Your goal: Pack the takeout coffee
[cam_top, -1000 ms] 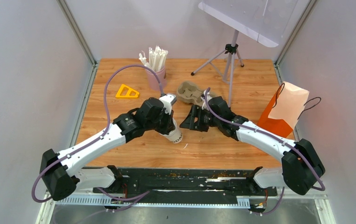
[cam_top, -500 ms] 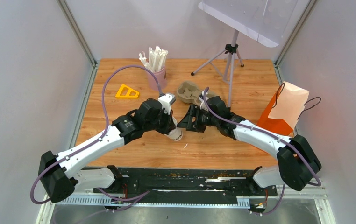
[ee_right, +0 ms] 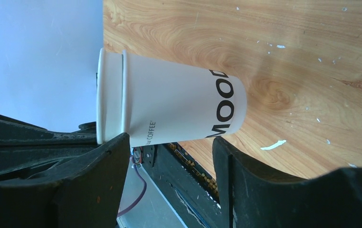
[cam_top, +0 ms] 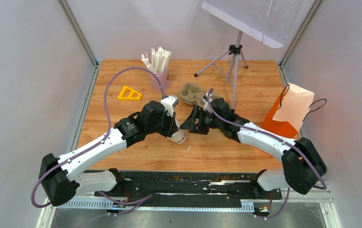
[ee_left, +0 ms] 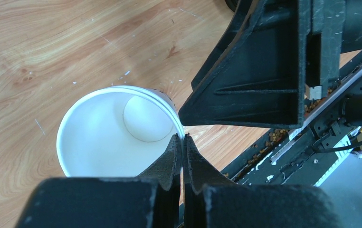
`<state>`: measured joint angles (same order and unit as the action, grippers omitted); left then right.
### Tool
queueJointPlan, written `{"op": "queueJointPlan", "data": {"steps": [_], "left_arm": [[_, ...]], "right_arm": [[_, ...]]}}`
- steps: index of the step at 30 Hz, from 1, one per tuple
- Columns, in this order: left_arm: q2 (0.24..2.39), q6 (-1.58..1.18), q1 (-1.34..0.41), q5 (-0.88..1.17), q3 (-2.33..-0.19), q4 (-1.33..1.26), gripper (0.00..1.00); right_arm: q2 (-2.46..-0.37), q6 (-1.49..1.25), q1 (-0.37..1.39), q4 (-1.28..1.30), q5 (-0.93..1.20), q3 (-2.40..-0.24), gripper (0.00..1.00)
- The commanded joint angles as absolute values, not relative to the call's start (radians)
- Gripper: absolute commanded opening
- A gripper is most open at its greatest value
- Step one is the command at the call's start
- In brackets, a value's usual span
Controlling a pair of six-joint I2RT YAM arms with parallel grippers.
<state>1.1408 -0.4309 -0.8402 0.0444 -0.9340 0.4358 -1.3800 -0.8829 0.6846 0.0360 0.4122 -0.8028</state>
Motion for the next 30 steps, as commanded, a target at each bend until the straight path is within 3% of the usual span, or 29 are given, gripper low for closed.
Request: {"op": "queueJointPlan", "data": {"steps": [1, 30], "left_arm": [[1.130, -0.413, -0.842, 0.048, -0.928, 0.390, 0.00], [1.045, -0.510, -0.795, 0.039, -0.860, 0.271, 0.00]], "right_arm": [[-1.328, -0.904, 0.692, -0.014, 0.389, -0.808, 0.64], [-1.442, -0.885, 0.707, -0.003, 0.368, -0.769, 0.61]]}}
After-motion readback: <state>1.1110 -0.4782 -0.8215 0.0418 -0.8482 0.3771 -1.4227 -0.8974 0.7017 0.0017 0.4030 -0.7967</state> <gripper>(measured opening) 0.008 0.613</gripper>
